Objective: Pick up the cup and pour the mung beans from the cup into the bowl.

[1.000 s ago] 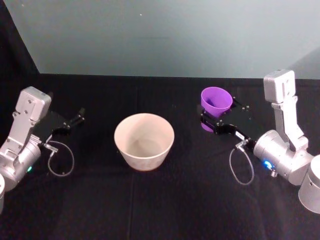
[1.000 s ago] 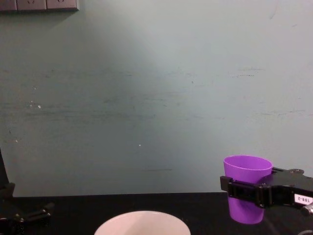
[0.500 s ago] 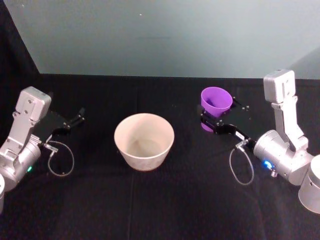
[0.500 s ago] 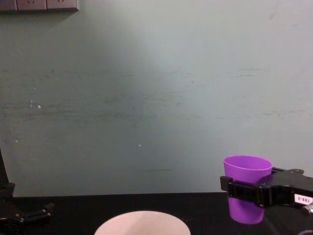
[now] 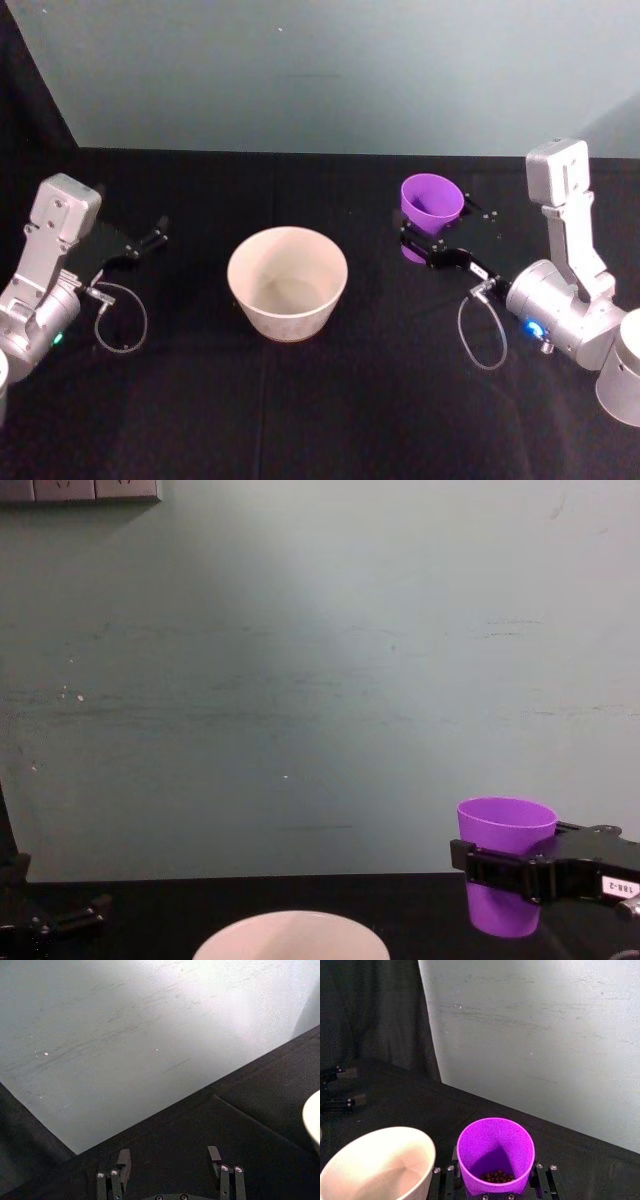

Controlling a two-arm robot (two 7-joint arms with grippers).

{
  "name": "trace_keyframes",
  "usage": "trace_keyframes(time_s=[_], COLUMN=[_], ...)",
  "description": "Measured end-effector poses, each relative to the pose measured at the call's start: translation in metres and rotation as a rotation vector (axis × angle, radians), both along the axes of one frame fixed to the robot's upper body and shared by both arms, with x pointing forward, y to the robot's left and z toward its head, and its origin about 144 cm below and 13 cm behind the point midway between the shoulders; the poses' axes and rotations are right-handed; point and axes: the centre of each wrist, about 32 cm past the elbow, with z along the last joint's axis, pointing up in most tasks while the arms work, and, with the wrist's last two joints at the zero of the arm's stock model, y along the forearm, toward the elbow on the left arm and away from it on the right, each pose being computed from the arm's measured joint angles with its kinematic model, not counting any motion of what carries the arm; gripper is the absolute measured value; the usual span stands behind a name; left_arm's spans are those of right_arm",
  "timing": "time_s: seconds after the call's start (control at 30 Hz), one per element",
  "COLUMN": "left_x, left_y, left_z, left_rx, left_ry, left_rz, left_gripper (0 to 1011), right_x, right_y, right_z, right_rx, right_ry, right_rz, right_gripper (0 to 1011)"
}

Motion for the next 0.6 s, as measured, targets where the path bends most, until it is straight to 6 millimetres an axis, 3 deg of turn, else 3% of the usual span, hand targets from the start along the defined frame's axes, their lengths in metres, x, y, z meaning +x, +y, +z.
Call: trace_keyframes(time_s=[0.6], left_x=[0.0], left_y=[0.0], left_z=[0.0], left_rx=[0.0], left_ry=[0.0], left_rz=[0.0], left_gripper=[1000], right_x=[0.0], right_y=[0.0], right_z=[0.0], right_rx=[0.0], right_ry=[0.0], right_rz=[0.0], right_gripper=[730])
